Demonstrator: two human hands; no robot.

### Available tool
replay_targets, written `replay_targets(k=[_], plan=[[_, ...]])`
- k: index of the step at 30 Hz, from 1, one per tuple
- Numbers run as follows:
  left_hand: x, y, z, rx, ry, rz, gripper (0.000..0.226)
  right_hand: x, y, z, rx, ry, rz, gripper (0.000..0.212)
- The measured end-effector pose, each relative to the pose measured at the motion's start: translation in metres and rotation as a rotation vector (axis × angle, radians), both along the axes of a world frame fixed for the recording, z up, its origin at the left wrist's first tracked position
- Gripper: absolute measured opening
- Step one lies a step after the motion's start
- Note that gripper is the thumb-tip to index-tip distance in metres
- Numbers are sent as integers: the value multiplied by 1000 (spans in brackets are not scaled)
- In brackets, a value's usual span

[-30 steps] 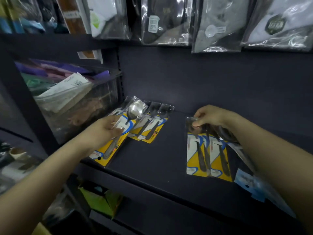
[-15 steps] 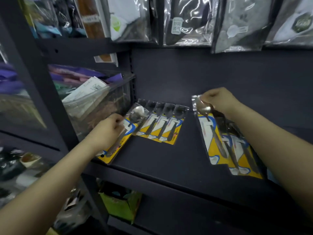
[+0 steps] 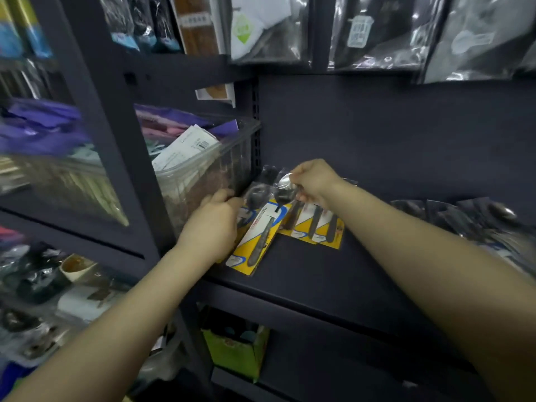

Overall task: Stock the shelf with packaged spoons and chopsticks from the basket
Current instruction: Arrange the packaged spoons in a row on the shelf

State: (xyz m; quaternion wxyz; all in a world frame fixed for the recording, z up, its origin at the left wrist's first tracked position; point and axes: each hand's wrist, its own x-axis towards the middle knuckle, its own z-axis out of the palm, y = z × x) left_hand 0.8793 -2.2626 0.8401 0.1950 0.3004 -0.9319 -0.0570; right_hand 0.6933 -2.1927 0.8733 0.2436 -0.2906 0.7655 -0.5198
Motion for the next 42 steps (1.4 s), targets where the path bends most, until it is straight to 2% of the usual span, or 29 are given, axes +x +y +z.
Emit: replay_targets(k=[3, 6, 7, 10, 14, 17, 19, 23, 27, 32, 39, 42], plan=[[22, 8, -4, 107, 63, -110, 37, 4, -16, -6, 90, 100, 5, 28], [33, 19, -16, 249, -63, -212, 79, 8, -22, -8, 205, 365, 25, 18], [35, 21, -20, 247, -95, -226, 89, 8, -22, -9, 220, 433, 30, 13], [39, 22, -28, 145, -118, -229, 108, 9, -21, -12, 259, 521, 35, 21], [45, 19, -33, -6, -118, -257, 92, 14, -22, -20, 298, 648, 76, 23], [48, 20, -36, -48, -117, -253, 76, 20, -24, -23, 298, 713, 175, 39], [50, 23, -38, -45, -121, -249, 75, 24, -26, -25, 327, 737, 217, 42], [56, 30, -41, -49, -114, -226, 82, 32, -27, -26, 329, 842, 210, 35], [60, 34, -43, -28, -94, -204, 76, 24, -23, -22, 308, 777, 139, 36], [59, 36, -42, -54, -81, -197, 67, 14, -17, -27, 233, 563, 40, 30], [57, 40, -44, -33, -26, -196, 54, 26, -24, -35, 220, 625, 20, 33], [54, 42, -42, -24, 15, -194, 61, 30, -22, -34, 281, 729, 55, 39]])
